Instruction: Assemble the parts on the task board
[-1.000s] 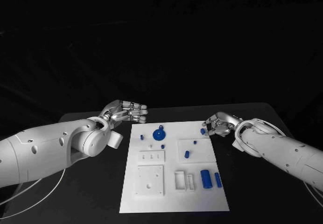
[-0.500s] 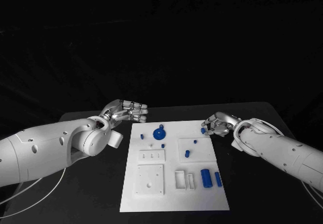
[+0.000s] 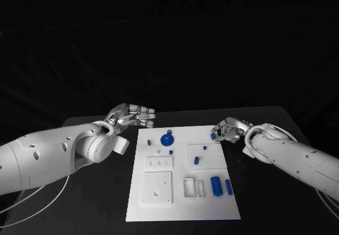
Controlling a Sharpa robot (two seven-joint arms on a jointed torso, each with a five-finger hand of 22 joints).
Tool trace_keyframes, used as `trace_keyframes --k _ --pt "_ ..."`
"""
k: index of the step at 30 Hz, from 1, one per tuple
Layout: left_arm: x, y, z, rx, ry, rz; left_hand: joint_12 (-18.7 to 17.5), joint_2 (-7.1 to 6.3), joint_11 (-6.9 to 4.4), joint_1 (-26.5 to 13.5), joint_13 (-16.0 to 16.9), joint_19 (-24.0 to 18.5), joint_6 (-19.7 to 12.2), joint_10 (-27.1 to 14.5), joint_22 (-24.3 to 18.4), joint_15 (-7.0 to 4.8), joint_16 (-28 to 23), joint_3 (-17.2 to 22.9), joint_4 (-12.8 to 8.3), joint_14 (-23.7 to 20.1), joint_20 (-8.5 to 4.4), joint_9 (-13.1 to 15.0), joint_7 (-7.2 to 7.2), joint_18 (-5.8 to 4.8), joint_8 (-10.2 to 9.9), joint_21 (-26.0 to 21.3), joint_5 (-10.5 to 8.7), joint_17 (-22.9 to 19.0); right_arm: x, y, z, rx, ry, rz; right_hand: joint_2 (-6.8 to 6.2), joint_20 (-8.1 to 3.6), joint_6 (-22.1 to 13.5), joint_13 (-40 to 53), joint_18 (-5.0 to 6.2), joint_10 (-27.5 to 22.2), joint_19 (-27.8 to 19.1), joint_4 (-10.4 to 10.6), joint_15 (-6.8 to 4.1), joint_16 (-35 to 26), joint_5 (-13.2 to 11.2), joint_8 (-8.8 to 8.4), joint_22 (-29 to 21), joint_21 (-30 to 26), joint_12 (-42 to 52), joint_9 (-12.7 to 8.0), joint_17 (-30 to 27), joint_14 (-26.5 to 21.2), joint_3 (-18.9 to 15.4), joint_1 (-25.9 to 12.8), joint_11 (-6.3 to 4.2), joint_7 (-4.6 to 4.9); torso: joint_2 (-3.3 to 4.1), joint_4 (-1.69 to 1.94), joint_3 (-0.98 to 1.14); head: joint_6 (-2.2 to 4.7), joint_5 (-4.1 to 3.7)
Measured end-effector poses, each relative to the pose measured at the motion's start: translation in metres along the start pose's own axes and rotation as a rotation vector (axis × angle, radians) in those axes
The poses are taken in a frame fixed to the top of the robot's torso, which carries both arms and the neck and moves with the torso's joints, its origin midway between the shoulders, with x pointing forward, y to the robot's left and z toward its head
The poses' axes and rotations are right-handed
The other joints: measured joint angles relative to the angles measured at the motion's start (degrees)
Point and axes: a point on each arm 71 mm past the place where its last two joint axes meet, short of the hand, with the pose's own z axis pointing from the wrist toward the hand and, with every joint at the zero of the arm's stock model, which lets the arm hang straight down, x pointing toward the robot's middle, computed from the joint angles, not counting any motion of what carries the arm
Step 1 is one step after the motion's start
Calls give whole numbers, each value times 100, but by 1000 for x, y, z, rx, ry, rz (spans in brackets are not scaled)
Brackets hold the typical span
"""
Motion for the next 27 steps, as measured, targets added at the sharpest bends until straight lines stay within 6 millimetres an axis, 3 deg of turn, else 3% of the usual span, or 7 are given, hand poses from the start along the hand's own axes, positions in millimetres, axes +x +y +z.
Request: trace_keyframes --k 23,27 --pt "1 0 1 0 2 0 0 0 0 0 0 0 -21 0 -7 0 0 0 0 0 0 -1 21 0 0 0 0 0 5 4 3 -5 21 0 0 -7 15 13 0 1 -7 0 0 0 -66 0 0 0 19 0 17 0 0 0 1 -16 2 -1 3 -2 -2" --pt "1 0 1 0 2 1 0 0 0 0 0 0 -21 0 -6 0 0 0 0 0 0 -1 21 0 0 0 0 0 6 4 3 -4 22 -1 61 -7 168 46 0 32 -7 0 0 22 -103 0 0 23 67 0 32 0 0 -60 -11 -10 2 -1 7 -3 -3"
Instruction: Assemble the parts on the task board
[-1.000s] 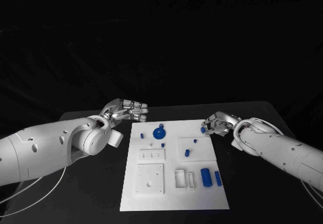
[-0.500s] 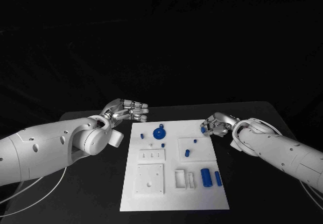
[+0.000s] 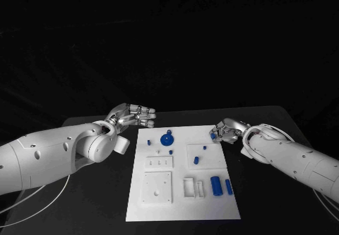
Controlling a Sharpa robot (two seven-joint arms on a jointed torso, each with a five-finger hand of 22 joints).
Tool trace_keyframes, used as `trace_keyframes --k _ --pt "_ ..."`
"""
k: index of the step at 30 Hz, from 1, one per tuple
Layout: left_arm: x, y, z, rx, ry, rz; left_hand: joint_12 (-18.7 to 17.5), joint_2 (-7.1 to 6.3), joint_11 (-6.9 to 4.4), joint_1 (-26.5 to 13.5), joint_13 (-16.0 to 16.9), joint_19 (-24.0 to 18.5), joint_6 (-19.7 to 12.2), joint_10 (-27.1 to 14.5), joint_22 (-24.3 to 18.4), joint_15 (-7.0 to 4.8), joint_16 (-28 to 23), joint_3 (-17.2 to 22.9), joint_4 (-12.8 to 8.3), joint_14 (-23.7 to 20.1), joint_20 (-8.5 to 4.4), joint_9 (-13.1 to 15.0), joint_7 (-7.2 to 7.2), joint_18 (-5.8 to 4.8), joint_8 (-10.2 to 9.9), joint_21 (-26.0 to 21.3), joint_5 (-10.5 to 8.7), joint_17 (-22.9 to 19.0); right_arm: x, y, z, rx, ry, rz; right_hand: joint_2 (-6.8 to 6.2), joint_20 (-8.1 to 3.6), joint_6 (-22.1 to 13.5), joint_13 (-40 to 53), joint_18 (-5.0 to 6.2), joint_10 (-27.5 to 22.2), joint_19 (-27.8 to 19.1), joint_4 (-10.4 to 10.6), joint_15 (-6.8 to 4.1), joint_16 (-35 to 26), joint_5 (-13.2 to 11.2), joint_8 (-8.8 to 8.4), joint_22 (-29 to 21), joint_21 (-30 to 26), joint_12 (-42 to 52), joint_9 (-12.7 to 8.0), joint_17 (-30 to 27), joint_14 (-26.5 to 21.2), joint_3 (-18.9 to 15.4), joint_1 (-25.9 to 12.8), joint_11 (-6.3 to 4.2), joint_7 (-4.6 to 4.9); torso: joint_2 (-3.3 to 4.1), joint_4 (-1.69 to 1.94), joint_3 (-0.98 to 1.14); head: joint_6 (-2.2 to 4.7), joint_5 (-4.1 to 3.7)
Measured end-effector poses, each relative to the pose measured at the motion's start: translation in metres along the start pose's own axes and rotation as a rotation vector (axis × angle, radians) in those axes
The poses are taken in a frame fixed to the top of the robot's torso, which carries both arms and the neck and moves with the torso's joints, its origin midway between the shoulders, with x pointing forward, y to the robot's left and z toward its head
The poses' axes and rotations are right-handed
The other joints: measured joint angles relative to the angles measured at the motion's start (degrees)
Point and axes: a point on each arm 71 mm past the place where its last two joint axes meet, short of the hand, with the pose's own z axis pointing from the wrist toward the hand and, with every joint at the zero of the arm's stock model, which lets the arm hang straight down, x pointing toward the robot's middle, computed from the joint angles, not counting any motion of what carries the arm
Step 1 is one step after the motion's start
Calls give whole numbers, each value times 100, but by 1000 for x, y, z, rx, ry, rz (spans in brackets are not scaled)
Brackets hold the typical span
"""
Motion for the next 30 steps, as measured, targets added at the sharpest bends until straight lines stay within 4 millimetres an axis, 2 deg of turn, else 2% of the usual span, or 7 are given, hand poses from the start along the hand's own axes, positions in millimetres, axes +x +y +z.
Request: trace_keyframes --k 8,11,26,28,30 --pt "0 0 0 0 0 0 0 0 0 0 0 0 0 0 -1 0 0 -1 1 0 0 5 0 0 0 0 0 0 1 0 1 3 0 -1 84 0 328 26 0 1 0 17 0 26 -202 -4 0 35 57 4 9 0 144 -51 2 15 6 1 5 -3 0" --pt "0 0 0 0 0 0 0 0 0 0 0 0 0 0 -6 0 0 -15 15 0 0 5 0 0 0 0 0 0 2 0 1 4 -3 -2 117 0 416 26 0 -4 0 16 0 26 -288 -15 0 35 56 3 9 0 189 -55 42 20 6 1 6 -14 0" --pt "0 0 0 -3 0 0 0 23 0 23 0 0 0 0 -10 0 0 -15 47 0 0 7 0 0 0 1 0 2 1 0 1 7 -27 -8 176 0 563 32 0 -3 0 23 19 48 -357 -6 0 109 84 5 37 20 228 -83 42 0 -2 -11 6 -16 -26" --pt "0 0 0 -5 0 0 0 23 30 23 0 0 0 34 -10 -21 0 -22 54 65 0 11 0 0 0 1 0 14 1 2 1 4 -33 -8 184 0 577 32 0 -3 0 23 19 47 -358 -7 0 109 84 6 38 20 228 -91 42 -8 -4 -15 6 -10 -34" --pt "0 0 0 -9 -1 1 0 47 -5 -1 0 60 0 167 -2 -62 63 -33 96 190 -29 11 0 0 0 7 0 56 0 5 1 -1 -41 -8 189 0 590 31 0 -3 0 23 19 48 -358 -9 0 109 84 7 38 20 228 -96 42 -10 -10 -23 6 -1 -38"
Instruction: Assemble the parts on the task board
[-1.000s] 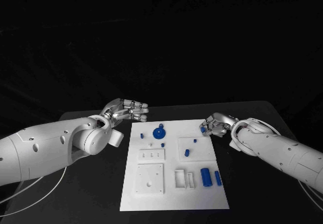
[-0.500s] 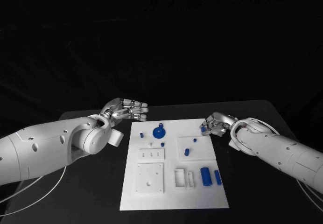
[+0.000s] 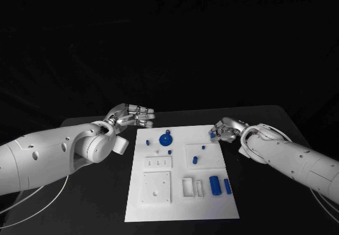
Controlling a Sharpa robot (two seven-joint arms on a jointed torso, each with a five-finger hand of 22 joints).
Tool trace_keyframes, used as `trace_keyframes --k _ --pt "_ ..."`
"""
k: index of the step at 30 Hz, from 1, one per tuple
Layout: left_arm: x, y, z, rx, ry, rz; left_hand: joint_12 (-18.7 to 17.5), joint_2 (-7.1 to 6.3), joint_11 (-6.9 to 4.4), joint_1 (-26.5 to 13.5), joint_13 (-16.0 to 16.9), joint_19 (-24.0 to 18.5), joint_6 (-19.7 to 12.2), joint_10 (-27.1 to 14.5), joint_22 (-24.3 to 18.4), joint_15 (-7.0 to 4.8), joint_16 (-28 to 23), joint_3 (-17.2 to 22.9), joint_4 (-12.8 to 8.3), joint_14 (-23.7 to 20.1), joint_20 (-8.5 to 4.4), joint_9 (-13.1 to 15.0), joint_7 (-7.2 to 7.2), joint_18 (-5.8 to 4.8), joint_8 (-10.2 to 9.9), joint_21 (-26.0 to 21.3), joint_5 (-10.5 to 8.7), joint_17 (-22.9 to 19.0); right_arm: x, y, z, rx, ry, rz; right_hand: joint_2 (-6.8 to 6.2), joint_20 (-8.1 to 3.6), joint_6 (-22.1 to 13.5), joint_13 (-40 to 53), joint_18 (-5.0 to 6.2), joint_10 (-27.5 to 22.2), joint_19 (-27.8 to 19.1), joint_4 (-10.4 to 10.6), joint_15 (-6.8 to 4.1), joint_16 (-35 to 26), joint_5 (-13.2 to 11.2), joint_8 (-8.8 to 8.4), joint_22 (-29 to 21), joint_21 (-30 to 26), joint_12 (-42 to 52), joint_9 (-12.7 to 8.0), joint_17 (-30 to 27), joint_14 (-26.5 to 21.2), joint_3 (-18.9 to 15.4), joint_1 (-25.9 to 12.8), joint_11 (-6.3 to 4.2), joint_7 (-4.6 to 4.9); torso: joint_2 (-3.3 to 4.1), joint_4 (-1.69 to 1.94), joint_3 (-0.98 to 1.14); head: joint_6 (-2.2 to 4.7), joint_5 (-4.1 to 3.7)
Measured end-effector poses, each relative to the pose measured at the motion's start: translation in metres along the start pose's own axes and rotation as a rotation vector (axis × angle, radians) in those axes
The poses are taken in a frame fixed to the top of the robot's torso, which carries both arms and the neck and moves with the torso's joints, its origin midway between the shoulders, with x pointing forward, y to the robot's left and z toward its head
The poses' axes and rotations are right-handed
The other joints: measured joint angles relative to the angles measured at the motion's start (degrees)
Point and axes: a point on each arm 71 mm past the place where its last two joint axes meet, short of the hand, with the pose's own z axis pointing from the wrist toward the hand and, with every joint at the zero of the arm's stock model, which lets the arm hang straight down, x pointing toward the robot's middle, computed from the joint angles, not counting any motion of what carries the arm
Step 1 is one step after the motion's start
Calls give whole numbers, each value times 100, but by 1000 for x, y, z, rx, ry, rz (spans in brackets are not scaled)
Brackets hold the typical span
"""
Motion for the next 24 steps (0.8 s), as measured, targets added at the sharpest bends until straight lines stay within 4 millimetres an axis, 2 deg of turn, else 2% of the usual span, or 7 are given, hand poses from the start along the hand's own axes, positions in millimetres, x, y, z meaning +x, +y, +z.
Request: trace_keyframes --k 5,10,12,14,18,20,24 --pt "0 0 1 -23 3 10 0 52 -158 -239 0 238 188 474 81 -166 313 -68 242 270 -142 -11 -84 1 0 174 -114 155 -7 10 0 -16 -24 -3 -1 0 32 0 0 0 0 -2 -18 3 0 10 0 25 0 1 9 19 -2 -1 0 -6 -23 -22 -2 19 22" --pt "3 1 6 -68 11 39 0 15 -379 -458 0 557 531 1091 270 -376 920 -170 507 644 -381 -27 -223 -9 0 509 -177 482 -19 28 3 -34 -55 -14 -1 0 33 0 -1 22 0 2 -19 20 -68 28 0 25 0 1 14 21 -33 -1 -22 -5 -86 -65 -15 14 61" --pt "5 2 8 -87 15 51 0 17 -461 -471 6 591 625 1339 423 -448 1336 -184 598 644 -458 -71 -282 -134 0 725 -177 761 -22 36 4 -40 -61 -18 -1 0 33 0 0 22 0 9 -19 19 -96 28 0 24 0 1 17 21 -41 -1 -22 -5 -122 -81 -21 4 84" --pt "8 3 11 -113 20 65 0 7 -552 -512 15 643 728 1621 577 -547 1727 -213 640 657 -554 -92 -317 -134 0 952 -177 1035 -24 48 5 -50 -65 -22 -1 0 33 -1 -1 22 0 9 -19 19 -147 28 0 50 0 1 23 21 -41 -1 -22 -5 -162 -101 -29 -13 112" --pt "12 4 15 -163 32 86 0 -2 -641 -521 34 606 641 1891 894 -658 2438 -220 678 571 -679 -163 -309 -134 0 1379 -155 1538 -24 66 7 -63 -65 -27 -1 0 33 -37 0 22 0 9 -19 19 -294 28 0 50 0 1 20 21 -41 -1 -21 -4 -233 -133 -42 -60 171" --pt "15 5 17 -196 44 99 0 -48 -643 -568 34 574 508 1892 1090 -701 2844 -209 688 527 -712 -179 -291 -135 0 1640 -155 1795 -22 77 8 -70 -64 -29 -2 0 33 -49 0 22 0 14 -19 19 -294 28 0 50 0 1 19 21 -6 -1 -21 -4 -265 -146 -47 -78 193" --pt "20 5 21 -253 75 124 61 -160 -665 -712 88 395 508 1914 1557 -761 3609 -181 822 395 -797 -179 -290 -134 0 2220 -156 2180 -17 98 11 -83 -60 -30 -2 0 32 -62 0 22 0 22 -14 19 -294 27 0 49 -22 -1 19 58 71 -1 -21 -4 -340 -161 -51 -124 235"
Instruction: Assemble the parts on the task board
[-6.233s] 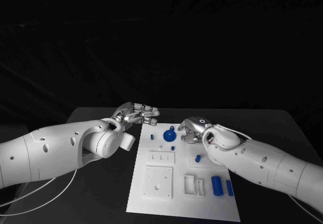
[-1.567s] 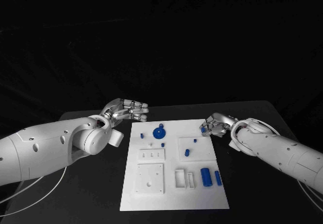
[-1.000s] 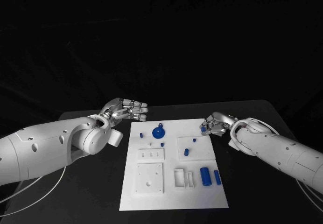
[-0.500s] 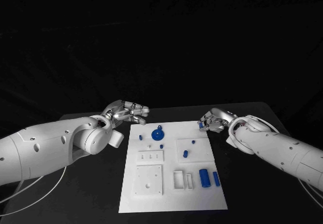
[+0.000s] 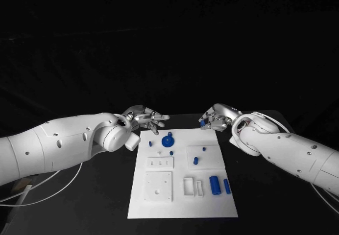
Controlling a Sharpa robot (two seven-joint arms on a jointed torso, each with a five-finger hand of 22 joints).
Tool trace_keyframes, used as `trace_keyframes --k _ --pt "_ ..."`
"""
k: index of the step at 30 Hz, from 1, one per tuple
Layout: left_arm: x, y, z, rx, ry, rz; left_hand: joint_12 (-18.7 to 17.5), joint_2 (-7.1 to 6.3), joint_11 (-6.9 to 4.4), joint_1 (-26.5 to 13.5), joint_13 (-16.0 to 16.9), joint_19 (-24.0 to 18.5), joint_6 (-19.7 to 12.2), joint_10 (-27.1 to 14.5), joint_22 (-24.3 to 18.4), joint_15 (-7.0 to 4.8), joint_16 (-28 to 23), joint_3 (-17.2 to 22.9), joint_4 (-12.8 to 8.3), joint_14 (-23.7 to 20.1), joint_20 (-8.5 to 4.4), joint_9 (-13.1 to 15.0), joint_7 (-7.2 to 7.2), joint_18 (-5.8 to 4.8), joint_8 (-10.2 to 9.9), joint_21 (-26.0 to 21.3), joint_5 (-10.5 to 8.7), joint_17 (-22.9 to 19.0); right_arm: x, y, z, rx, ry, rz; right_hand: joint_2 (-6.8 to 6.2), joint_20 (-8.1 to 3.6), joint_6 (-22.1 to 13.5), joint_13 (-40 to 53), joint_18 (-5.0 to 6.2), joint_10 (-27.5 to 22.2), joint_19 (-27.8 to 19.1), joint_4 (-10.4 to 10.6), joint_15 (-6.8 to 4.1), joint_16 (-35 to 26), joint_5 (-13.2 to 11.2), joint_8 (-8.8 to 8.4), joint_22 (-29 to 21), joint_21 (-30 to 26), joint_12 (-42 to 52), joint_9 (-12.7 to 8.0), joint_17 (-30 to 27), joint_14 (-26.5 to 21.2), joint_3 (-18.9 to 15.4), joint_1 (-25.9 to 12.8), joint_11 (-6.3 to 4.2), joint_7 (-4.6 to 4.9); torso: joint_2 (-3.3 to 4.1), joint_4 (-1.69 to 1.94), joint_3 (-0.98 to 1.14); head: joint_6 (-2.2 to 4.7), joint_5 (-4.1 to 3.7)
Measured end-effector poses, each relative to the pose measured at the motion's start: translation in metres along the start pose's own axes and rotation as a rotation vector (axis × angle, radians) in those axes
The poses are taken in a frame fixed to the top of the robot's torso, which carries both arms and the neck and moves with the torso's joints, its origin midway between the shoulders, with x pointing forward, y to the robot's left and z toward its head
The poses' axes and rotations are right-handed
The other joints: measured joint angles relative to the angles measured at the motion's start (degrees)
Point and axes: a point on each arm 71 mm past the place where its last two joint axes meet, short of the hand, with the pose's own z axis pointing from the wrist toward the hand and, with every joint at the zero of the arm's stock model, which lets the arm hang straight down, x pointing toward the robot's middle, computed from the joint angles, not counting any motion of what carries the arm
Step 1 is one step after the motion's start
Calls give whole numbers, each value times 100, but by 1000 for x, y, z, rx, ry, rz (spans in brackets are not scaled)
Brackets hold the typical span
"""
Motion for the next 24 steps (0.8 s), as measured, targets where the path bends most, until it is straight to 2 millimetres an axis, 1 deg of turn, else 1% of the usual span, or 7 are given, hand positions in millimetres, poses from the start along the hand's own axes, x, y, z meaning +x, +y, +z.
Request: trace_keyframes --k 2,4,7,10,15,19,24 --pt "3 -2 3 -24 13 17 22 22 0 -183 24 -67 0 0 114 -6 133 -19 132 -23 7 0 0 -1 0 130 0 36 3 11 2 -7 -1 0 0 0 0 0 0 0 0 -15 -1 -7 1 -1 0 0 0 -1 0 1 23 0 0 0 -37 -4 0 -21 20" --pt "5 -5 6 -44 23 34 77 23 0 -403 63 -101 -105 0 189 -6 191 -24 269 -23 17 -10 3 -1 0 208 -110 34 5 21 5 -14 -3 -1 -25 0 -1 -11 0 0 0 -5 -1 -23 30 -1 0 -1 0 -1 0 1 72 -25 0 0 -72 -5 0 -35 37" --pt "9 -7 9 -70 32 54 35 -137 0 -554 74 -160 -185 0 258 15 191 147 452 -45 58 -10 23 -1 0 232 -236 -57 8 33 8 -21 -7 -1 -25 0 -1 -11 0 0 0 -5 -2 -23 34 -2 0 -1 0 -2 12 2 73 -24 0 0 -117 -4 0 -52 56" --pt "14 -9 13 -97 40 72 33 -312 0 -591 86 -180 -211 0 303 15 191 303 608 -45 38 -15 34 -1 0 259 -242 -110 12 45 11 -29 -12 -1 -25 0 -2 -11 0 0 0 -4 -19 -23 34 -3 0 -1 0 -2 18 19 73 -24 1 -1 -144 -4 -4 -55 73" --pt "23 -9 17 -135 55 101 33 -470 0 -610 90 -200 -211 0 339 34 213 393 812 -65 58 -15 34 -1 0 259 -241 -150 19 65 15 -46 -11 0 -26 0 -5 -18 0 0 0 10 -19 -23 34 -23 0 -2 0 -1 26 19 87 -24 1 -1 -164 -9 -7 -64 86" --pt "28 -9 19 -158 61 121 33 -540 0 -674 84 -200 -211 -1 340 34 213 399 946 -65 58 -15 34 0 0 259 -267 -161 24 73 16 -53 -6 -6 -26 0 -13 -23 0 0 0 10 -19 -23 34 -24 0 -2 0 0 26 19 88 -25 1 4 -168 -12 -8 -55 90" --pt "31 -8 21 -182 61 141 6 -620 1 -711 41 -200 -211 -1 347 55 213 465 1140 -85 58 -15 34 0 0 206 -267 -197 28 81 16 -57 -1 -12 -32 0 -14 -23 0 0 0 10 -19 -23 34 -31 0 -2 0 1 31 19 87 -30 1 5 -163 -11 -5 -16 103"
